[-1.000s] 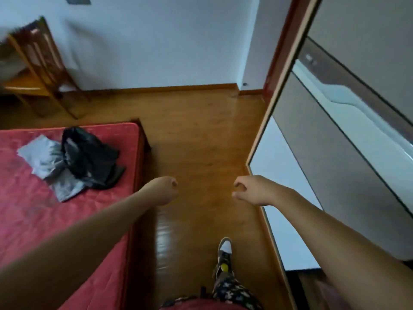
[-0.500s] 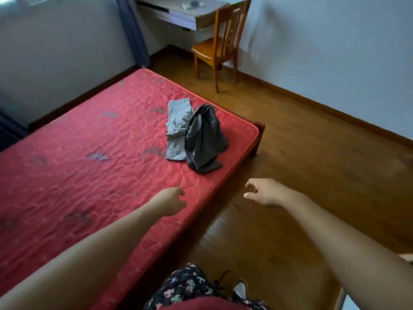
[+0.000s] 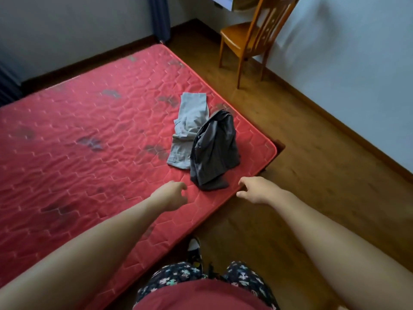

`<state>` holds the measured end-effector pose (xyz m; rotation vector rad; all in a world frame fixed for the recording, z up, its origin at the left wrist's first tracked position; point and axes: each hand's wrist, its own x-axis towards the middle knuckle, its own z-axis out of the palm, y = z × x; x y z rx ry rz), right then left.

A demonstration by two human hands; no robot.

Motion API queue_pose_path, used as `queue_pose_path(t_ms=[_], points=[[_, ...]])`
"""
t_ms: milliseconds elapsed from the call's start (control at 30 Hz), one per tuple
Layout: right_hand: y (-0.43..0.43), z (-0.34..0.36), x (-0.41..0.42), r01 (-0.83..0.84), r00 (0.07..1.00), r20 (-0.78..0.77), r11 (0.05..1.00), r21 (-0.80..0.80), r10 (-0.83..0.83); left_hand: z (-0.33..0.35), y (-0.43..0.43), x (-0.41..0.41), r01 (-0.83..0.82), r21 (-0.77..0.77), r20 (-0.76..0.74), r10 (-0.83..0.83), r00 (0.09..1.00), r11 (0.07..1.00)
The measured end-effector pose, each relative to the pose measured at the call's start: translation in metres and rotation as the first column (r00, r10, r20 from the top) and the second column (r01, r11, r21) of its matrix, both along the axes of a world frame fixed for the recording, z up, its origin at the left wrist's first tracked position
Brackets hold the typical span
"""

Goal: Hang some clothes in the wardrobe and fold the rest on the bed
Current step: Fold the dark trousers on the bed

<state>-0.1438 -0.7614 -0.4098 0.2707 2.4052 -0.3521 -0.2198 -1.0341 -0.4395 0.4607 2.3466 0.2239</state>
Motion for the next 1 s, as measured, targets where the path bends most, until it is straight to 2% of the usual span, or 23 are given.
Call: queue_pose_path(t_ms=[133, 333, 600, 700, 800, 900, 1000], points=[[0.021, -0.016, -0.042, -0.013, 0.998, 0.06, 1.0, -0.003, 0.013, -0.012, 0.02, -0.038, 0.01, -0.035, 0.036, -0.008, 0.999, 0.999], [0.049, -0.066, -0.117, -0.127, 0.984, 0.122, 0.992, -0.012, 0.128, -0.054, 0.054, -0.082, -0.015, -0.087, 0.108, 0.024, 0.994, 0.996], [0.1, -0.211, -0.193, -0.276, 0.946, 0.177, 0.961, -0.001, 0.271, -0.175, 0.13, -0.121, -0.183, -0.128, 0.219, 0.208, 0.953, 0.975], [0.132, -0.279, -0.217, -0.192, 0.962, 0.203, 0.981, 0.021, 0.184, -0.235, 0.155, -0.13, -0.197, -0.176, 0.256, 0.238, 0.937, 0.965], [0.165, -0.343, -0.236, 0.034, 0.978, 0.206, 0.998, -0.047, -0.024, -0.29, 0.171, -0.145, -0.193, -0.249, 0.264, 0.258, 0.929, 0.949], [0.179, -0.39, -0.25, 0.189, 0.965, 0.202, 0.978, -0.089, -0.168, -0.336, 0.176, -0.159, -0.261, -0.279, 0.308, 0.343, 0.888, 0.924], [0.175, -0.421, -0.26, 0.327, 0.931, 0.224, 0.931, -0.162, -0.288, -0.368, 0.175, -0.163, -0.354, -0.243, 0.361, 0.423, 0.831, 0.903]])
